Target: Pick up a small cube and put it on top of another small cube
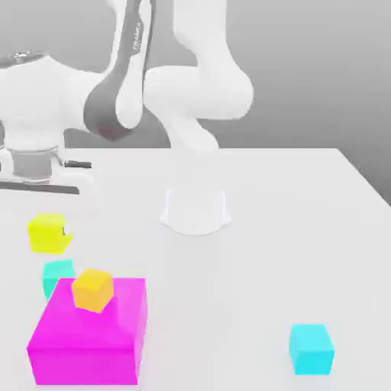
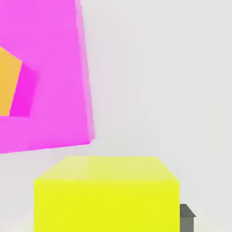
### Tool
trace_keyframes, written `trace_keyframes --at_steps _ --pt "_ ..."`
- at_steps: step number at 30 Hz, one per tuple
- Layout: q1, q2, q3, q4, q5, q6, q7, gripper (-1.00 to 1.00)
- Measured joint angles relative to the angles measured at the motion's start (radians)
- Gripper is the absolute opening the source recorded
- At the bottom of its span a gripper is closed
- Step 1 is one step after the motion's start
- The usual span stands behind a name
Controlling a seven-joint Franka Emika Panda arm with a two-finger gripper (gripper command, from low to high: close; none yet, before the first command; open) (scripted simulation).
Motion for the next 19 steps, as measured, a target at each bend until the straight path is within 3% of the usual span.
trace_keyframes --at_steps 17,18,19 --pt "0.058 0.238 -0.004 0.001 0.288 0.206 -0.213 -1.0" --pt "0.054 0.253 0.003 0.0 0.303 0.219 -0.224 1.0" --pt "0.054 0.253 0.003 0.0 0.303 0.219 -0.224 1.0"
